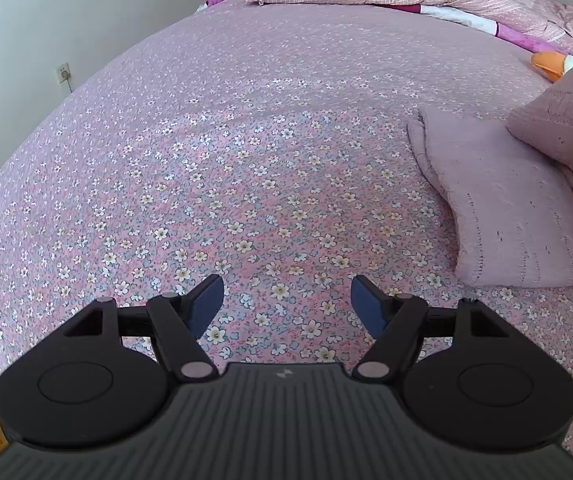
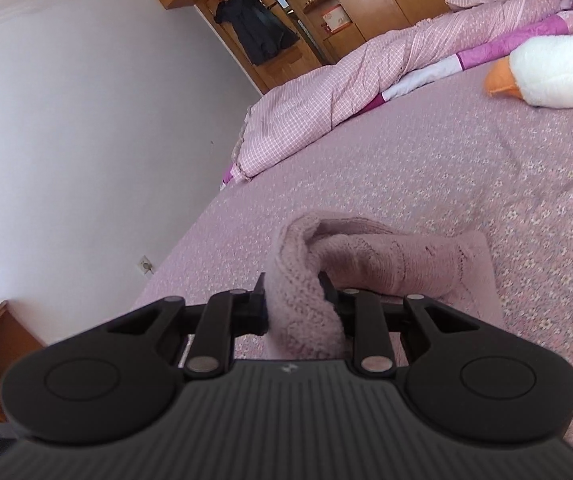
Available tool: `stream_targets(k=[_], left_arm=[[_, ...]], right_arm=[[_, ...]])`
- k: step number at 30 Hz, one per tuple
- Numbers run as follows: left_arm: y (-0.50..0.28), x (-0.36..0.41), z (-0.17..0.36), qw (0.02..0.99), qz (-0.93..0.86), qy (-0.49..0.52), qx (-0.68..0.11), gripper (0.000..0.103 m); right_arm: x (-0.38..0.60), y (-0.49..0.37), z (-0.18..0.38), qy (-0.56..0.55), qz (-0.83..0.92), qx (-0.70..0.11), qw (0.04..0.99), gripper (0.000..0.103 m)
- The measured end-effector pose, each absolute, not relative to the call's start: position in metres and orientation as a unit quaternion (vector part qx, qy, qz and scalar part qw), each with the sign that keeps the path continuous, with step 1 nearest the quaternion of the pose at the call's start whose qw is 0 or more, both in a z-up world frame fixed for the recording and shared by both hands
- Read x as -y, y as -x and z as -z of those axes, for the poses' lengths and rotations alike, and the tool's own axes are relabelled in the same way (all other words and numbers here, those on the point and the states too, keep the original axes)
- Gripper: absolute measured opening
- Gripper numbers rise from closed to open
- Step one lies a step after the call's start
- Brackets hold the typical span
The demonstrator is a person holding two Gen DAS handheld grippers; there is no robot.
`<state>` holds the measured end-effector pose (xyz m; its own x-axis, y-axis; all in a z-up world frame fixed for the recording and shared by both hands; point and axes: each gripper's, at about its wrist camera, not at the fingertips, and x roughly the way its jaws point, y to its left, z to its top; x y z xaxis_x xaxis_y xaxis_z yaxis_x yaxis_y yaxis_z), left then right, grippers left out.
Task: Fold small clothes
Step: 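Fold the held side edge over the cardigan with the right gripper and release, then grasp the opposite side edge of the folded cardigan with the left gripper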
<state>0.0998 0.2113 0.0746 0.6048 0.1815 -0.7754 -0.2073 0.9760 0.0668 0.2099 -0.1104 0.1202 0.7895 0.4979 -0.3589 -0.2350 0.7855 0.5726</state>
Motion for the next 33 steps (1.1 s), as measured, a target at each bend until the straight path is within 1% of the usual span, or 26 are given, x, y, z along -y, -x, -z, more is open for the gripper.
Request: stream_targets(k=[7,13,17,20,23,24,29,33], left_arm=[[-0.100,-0.210,-0.072,0.895,-0.108,0.020,-0.432,0.077],[-0.100,-0.211,-0.068,0.894,-0.109,0.026,-0.434,0.077],[-0.099,-0.211,-0.066,0.893,-0.111,0.031,-0.435,0.077],[-0.098,-0.212,-0.068,0.896,-0.107,0.032,-0.430,0.077],[-0.099,-0.210,-0.074,0.901,-0.100,0.037,-0.420,0.077],[-0.099,-0.209,-0.076,0.904,-0.096,0.041,-0.416,0.077],[-0.104,-0.194,-0.093,0.919,-0.065,0.059,-0.385,0.082],[-0.114,-0.172,-0.104,0.928,-0.036,0.048,-0.369,0.084]], right_arm=[[0.088,-0.211,-0.113,-0.243,-0.210,-0.263,0.910,0.026],[0.063,-0.211,-0.095,-0.227,-0.226,-0.287,0.903,0.026],[0.042,-0.215,-0.074,-0.201,-0.236,-0.331,0.891,0.036],[0.036,-0.207,-0.066,-0.197,-0.261,-0.344,0.880,0.038],[0.041,-0.187,-0.069,-0.195,-0.275,-0.326,0.883,0.057],[0.046,-0.179,-0.071,-0.195,-0.278,-0.316,0.886,0.059],[0.083,-0.148,-0.073,-0.215,-0.255,-0.283,0.899,0.059],[0.117,-0.136,-0.066,-0.245,-0.201,-0.271,0.909,0.060]])
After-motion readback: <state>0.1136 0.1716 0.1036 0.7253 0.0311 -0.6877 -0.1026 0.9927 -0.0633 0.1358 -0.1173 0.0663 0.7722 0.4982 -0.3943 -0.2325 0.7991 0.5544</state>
